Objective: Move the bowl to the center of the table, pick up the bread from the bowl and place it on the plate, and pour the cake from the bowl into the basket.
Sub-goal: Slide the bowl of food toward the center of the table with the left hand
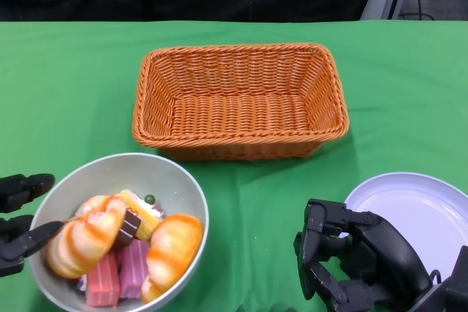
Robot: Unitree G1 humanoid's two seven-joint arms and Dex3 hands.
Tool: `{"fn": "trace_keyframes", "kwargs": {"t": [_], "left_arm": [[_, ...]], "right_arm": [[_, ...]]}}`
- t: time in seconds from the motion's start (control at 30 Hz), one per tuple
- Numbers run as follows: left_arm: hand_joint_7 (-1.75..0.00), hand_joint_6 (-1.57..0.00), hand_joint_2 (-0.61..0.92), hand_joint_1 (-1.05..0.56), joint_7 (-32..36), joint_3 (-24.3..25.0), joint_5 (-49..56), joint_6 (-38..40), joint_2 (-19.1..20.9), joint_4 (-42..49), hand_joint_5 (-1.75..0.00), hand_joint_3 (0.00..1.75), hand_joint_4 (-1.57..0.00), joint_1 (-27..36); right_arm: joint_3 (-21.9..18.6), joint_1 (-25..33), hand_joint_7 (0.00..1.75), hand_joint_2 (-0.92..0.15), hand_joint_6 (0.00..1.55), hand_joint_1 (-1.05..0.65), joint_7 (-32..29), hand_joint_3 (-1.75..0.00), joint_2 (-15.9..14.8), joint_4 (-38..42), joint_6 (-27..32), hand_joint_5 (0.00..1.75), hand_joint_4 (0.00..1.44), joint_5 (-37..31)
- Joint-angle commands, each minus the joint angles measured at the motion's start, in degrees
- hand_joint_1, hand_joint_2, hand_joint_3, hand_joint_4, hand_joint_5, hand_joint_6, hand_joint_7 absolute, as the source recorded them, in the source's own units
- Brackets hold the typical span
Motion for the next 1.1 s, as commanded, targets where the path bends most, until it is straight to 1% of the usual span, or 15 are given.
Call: {"fn": "trace_keyframes", "kwargs": {"t": [0.03, 0.3, 0.47, 0.63, 0.73, 0.83, 1.1], "left_arm": [[-0.02, -0.19, 0.92, -0.58, 0.11, -0.78, -0.32, 0.32, -0.4, -0.62, -0.06, 0.5, -0.36, -0.93], [-0.01, -0.18, 0.92, -0.57, 1.14, -1.83, 0.08, 0.76, -1.65, -0.46, -0.05, 0.52, -0.34, -2.28], [-0.02, -0.21, 0.92, -0.6, 1.7, -2.9, 0.51, 0.72, -2.03, -0.36, -0.03, 0.52, -0.32, -2.8], [-0.02, -0.21, 0.92, -0.59, 1.93, -3.07, 0.27, 0.55, -2.08, -0.29, -0.03, 0.52, -0.32, -2.83], [-0.01, -0.2, 0.92, -0.58, 3.11, -4.06, -0.16, 2.44, -3.78, -0.89, -0.05, 0.52, -0.36, -3.77], [-0.01, -0.2, 0.92, -0.58, 3.4, -4.14, -0.36, 3.25, -4.3, -1.09, -0.05, 0.52, -0.38, -4.12], [0.0, -0.19, 0.92, -0.58, 3.02, -4.43, -1.27, 3.45, -5.86, -0.99, -0.02, 0.51, -0.33, -4.92]], "right_arm": [[-0.29, -0.06, 1.53, -0.54, 0.66, -0.08, -0.14, -1.2, -0.5, 0.2, -0.4, 1.75, 0.8, -0.26], [-0.25, 0.5, 1.53, -0.55, 0.65, -0.07, 0.13, -1.2, -0.45, -0.23, 0.33, 1.75, 0.79, 0.41], [-0.14, 0.59, 1.53, -0.55, 0.65, -0.07, -0.31, -1.2, -0.17, 0.09, -0.93, 1.75, 0.79, -0.24], [-0.09, 0.54, 1.53, -0.55, 0.66, -0.07, -0.34, -1.21, -0.1, 0.32, -1.26, 1.75, 0.79, -0.23], [-0.04, 0.34, 1.53, -0.55, 0.65, -0.07, -0.24, -1.21, 0.07, 0.69, -1.27, 1.75, 0.79, -0.02], [-0.02, 0.26, 1.52, -0.55, 0.65, -0.07, -0.16, -1.21, 0.07, 0.86, -1.4, 1.75, 0.79, 0.01], [-0.08, 0.32, 1.52, -0.55, 0.65, -0.07, 0.05, -1.21, -0.03, 0.87, -1.95, 1.75, 0.79, -0.06]]}}
